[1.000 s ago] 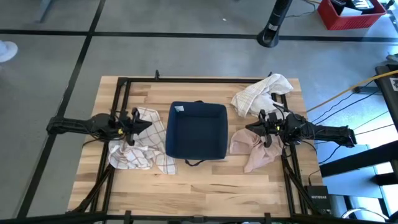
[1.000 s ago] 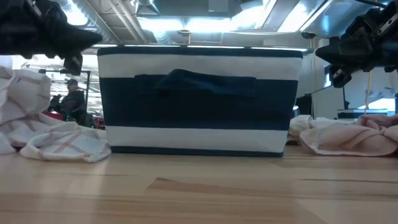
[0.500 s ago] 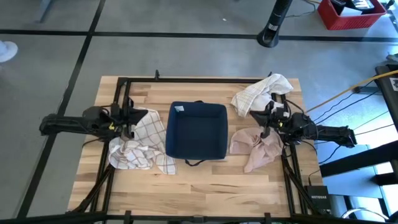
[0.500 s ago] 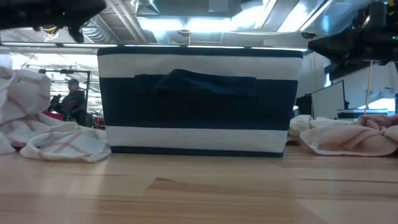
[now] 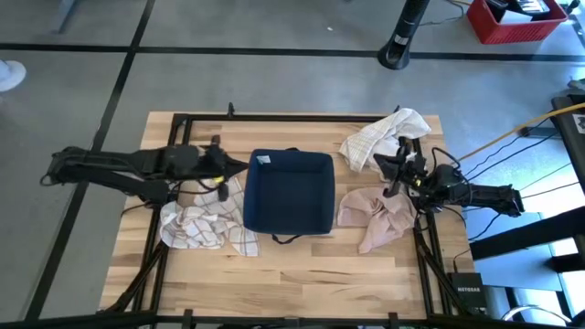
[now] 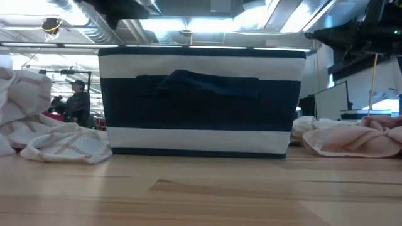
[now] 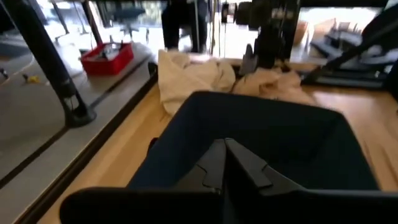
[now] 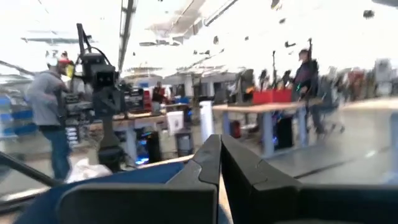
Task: Fold towel
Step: Move the laundry bin from the center to the top left of the table
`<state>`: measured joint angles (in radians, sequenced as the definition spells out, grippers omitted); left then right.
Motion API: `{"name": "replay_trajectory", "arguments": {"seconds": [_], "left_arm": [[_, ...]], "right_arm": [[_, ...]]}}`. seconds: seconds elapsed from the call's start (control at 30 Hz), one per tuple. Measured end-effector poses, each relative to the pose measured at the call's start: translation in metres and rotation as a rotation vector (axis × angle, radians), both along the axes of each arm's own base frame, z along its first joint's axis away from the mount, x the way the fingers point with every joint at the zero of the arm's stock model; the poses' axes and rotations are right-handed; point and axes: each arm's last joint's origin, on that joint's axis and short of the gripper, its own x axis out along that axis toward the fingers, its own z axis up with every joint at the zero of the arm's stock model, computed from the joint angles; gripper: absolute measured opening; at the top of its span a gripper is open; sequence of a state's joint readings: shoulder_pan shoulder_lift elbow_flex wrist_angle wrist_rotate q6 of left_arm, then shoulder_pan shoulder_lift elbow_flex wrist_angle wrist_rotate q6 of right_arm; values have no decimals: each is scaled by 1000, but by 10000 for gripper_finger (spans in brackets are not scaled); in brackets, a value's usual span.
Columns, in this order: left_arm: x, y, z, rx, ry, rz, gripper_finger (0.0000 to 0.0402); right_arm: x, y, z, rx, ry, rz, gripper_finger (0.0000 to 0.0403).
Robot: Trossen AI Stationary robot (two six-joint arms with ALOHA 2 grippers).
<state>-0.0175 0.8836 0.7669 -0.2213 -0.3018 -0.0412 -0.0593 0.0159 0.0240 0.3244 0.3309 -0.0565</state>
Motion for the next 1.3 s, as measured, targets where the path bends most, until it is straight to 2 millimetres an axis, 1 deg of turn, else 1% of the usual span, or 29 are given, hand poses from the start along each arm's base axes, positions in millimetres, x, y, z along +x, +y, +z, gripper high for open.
{"name": "replay_trajectory", "arguments": {"seconds": [0.07,0.13,0.27,0.43,0.57,0.63,0.77,0.9,1.03,1.3], "left_arm": [[12,2,0,8,39,25,2],[21,6,-1,-22,68,63,12],[33,13,-15,-102,161,138,63],[34,20,-30,-251,256,253,138],[34,18,-36,-336,287,253,172],[31,17,-37,-367,300,274,179],[26,21,-42,-428,337,375,182],[26,24,-49,-491,353,447,182],[33,26,-58,-532,371,482,182],[46,27,-77,-537,449,494,182]], "right_arm": [[-2,0,7,-20,-18,-5,17],[-3,0,11,-14,-42,4,17],[-1,1,9,3,-27,50,17],[4,1,3,38,39,75,17],[10,1,-8,72,161,70,17],[13,1,-11,76,196,70,17],[18,0,-14,97,224,72,17],[21,0,-16,103,252,71,17],[23,0,-19,106,279,69,17],[25,0,-20,108,294,68,17]]}}
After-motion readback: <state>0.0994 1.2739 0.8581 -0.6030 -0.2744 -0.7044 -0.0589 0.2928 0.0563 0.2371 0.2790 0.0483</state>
